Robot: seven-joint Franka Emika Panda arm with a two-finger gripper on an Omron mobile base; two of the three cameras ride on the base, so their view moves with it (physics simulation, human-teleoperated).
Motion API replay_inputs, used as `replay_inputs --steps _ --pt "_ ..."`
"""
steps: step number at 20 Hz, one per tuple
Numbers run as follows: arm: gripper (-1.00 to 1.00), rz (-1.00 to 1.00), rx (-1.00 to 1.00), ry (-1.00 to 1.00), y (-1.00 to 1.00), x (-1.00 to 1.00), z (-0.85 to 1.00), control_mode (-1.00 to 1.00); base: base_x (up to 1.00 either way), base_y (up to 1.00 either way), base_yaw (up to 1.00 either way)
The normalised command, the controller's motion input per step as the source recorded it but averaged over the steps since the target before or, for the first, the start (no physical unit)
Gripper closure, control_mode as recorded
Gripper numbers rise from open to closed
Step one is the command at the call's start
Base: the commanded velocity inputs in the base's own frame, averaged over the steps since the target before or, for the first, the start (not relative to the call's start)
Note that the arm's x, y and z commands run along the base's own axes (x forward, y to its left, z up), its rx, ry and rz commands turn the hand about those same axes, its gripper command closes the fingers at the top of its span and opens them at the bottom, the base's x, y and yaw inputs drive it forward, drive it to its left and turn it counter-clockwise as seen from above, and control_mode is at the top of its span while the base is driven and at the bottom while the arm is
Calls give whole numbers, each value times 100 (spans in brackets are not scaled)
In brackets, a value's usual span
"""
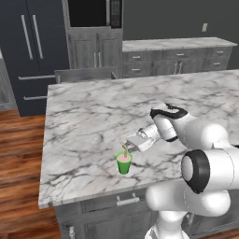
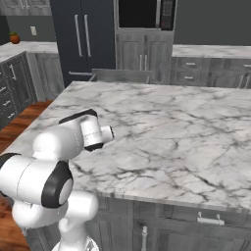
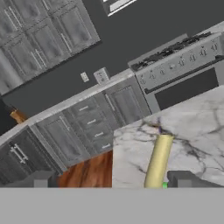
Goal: Pick up the straw from the left drawer and put it inside the smoothie cup.
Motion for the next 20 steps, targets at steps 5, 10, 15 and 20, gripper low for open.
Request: replay_inputs --steps 5,10,15,20 --pt "-100 -18 -16 0 -5 -20 -21 -100 0 0 0" --pt "-100 -32 -8 -4 -23 -56 4 -100 0 0 0" --pt "-100 -25 -5 -10 4 -24 33 -100 0 0 0" --pt "-100 -18 -10 -8 21 0 14 -100 0 0 0"
